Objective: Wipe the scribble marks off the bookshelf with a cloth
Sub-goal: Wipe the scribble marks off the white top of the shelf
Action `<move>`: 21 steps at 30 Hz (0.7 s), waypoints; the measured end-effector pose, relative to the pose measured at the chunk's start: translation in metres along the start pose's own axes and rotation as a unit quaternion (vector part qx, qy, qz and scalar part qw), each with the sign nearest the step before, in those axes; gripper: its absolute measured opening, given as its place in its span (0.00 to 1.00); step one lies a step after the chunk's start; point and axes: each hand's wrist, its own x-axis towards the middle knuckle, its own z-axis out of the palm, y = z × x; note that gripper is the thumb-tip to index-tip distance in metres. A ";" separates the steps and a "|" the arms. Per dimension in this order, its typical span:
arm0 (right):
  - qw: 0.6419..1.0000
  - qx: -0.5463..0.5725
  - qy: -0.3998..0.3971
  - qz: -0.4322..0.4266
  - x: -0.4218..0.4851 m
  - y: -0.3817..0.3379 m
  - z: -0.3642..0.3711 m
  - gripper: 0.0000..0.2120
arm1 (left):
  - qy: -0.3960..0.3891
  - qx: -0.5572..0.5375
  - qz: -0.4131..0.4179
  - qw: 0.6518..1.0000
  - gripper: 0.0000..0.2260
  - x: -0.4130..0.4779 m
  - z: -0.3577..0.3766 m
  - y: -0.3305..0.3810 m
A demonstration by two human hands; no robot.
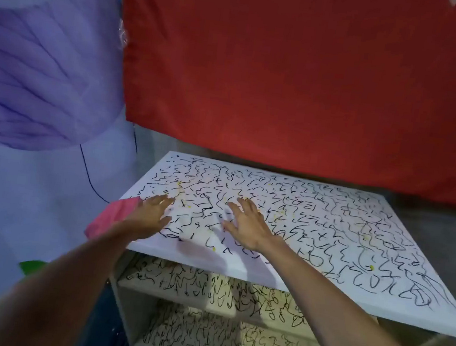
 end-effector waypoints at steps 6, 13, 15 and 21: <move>1.000 0.005 -0.015 -0.024 0.056 -0.058 0.061 0.25 | 0.040 -0.004 -0.030 0.999 0.21 0.019 0.030 -0.095; 0.990 0.137 -0.017 -0.038 0.129 -0.180 0.132 0.21 | 0.066 -0.197 -0.069 0.976 0.17 0.067 0.040 -0.177; 0.991 0.131 0.017 -0.029 0.147 -0.206 0.152 0.24 | 0.061 -0.236 -0.057 0.968 0.15 0.080 0.039 -0.190; 0.998 0.031 -0.025 0.058 0.170 -0.213 0.188 0.24 | 0.069 -0.293 -0.039 0.953 0.14 0.118 0.045 -0.208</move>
